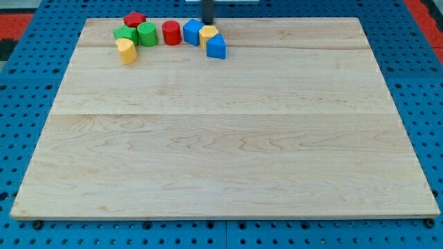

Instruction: Move the blue cube and blue triangle to the centre of the board

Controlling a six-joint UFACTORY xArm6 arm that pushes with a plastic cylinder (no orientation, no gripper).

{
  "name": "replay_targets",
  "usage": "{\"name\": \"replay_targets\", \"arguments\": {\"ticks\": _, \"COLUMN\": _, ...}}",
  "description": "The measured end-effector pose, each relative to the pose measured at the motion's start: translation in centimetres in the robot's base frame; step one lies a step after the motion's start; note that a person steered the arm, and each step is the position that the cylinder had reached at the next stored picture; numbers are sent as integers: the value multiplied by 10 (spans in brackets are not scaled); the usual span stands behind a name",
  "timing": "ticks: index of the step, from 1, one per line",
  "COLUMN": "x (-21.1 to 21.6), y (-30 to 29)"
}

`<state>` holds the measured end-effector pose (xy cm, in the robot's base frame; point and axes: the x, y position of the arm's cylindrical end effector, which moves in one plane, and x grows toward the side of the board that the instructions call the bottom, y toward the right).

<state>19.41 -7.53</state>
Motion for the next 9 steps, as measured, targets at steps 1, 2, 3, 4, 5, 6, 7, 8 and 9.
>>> {"name": "replay_targets", "arguments": {"ticks": 1, "x": 10, "y": -61}}
{"name": "replay_targets", "arguments": {"ticks": 2, "x": 20, "y": -30}}
{"name": "replay_targets", "arguments": {"ticks": 3, "x": 6, "y": -28}}
{"name": "replay_targets", "arguments": {"ticks": 4, "x": 1, "y": 5}}
{"name": "replay_targets", "arguments": {"ticks": 5, "x": 6, "y": 58}}
{"name": "replay_targets", "arguments": {"ticks": 6, "x": 43, "y": 30}}
{"name": "replay_targets", "arguments": {"ticks": 7, "x": 41, "y": 21}}
{"name": "replay_targets", "arguments": {"ticks": 8, "x": 37, "y": 3}}
{"name": "replay_targets", "arguments": {"ticks": 9, "x": 72, "y": -19}}
